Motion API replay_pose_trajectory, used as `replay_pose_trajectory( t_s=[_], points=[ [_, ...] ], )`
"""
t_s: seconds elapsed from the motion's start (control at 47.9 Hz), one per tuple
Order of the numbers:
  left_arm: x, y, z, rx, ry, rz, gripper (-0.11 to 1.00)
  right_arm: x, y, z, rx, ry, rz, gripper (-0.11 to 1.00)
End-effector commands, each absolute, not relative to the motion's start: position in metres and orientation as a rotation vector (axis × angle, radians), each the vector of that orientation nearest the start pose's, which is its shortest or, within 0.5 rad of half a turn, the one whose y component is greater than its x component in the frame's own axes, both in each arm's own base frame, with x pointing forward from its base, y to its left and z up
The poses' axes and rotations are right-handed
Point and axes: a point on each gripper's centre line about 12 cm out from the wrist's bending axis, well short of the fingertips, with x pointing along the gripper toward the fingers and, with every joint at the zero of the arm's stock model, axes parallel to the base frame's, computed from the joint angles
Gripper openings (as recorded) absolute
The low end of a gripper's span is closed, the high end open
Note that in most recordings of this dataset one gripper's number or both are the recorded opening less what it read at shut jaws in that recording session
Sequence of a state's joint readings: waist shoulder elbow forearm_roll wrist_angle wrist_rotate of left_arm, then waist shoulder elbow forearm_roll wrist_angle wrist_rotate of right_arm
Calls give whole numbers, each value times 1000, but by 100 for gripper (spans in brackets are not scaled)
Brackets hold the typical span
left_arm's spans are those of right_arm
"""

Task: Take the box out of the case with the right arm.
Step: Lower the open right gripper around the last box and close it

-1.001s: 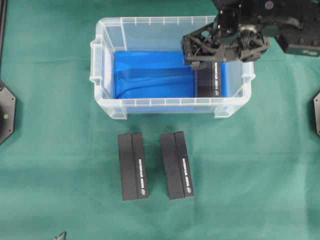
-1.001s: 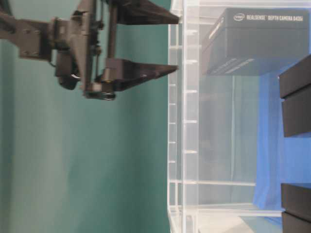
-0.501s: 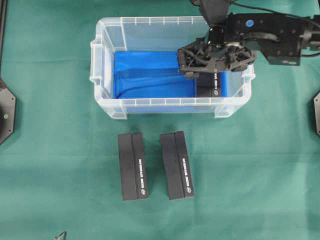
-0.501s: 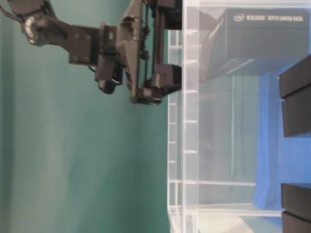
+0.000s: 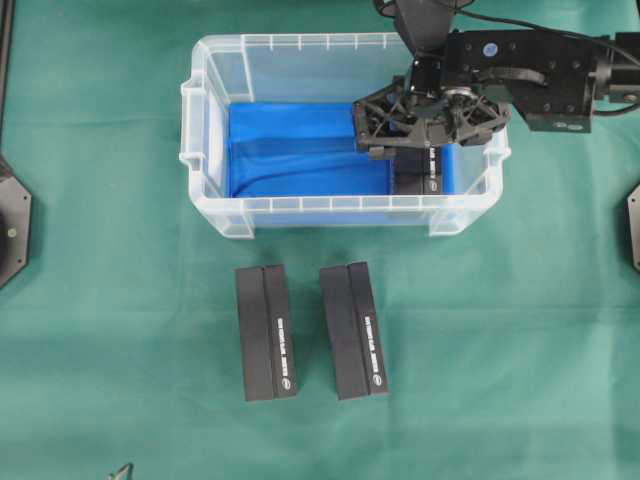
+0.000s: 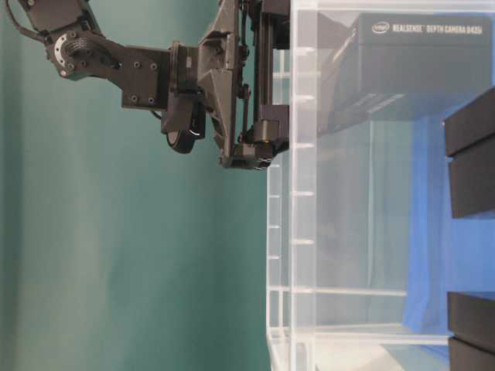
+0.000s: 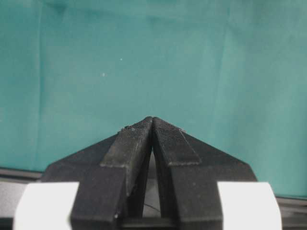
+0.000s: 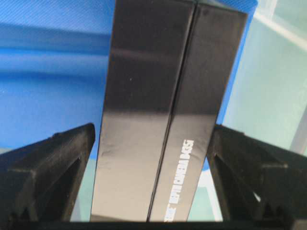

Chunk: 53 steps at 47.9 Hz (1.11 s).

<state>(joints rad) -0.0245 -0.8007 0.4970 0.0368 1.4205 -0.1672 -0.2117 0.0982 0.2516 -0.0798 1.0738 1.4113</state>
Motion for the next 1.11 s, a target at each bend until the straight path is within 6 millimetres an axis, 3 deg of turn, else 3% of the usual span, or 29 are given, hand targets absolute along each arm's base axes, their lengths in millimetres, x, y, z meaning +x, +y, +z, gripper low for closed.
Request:
replay_pose_trajectory(
  t_s=[0.0,0.167,0.292,0.793,1.085],
  points=[
    [166,1,365,-110,1100,103,2,379,-89,207,1225,1011,-1156,90],
    [166,1,365,-110,1100,103,2,379,-88,207,1245,1011,-1163,87],
    [166,1,365,-109,1100,104,2,378,-88,207,1263,1006,-1184,64],
    [166,1,366,-107,1098,102,2,379,-88,210,1259,1008,-1186,65],
    [166,1,366,-104,1098,100,2,375,-92,256,1238,969,-1190,65]
  ],
)
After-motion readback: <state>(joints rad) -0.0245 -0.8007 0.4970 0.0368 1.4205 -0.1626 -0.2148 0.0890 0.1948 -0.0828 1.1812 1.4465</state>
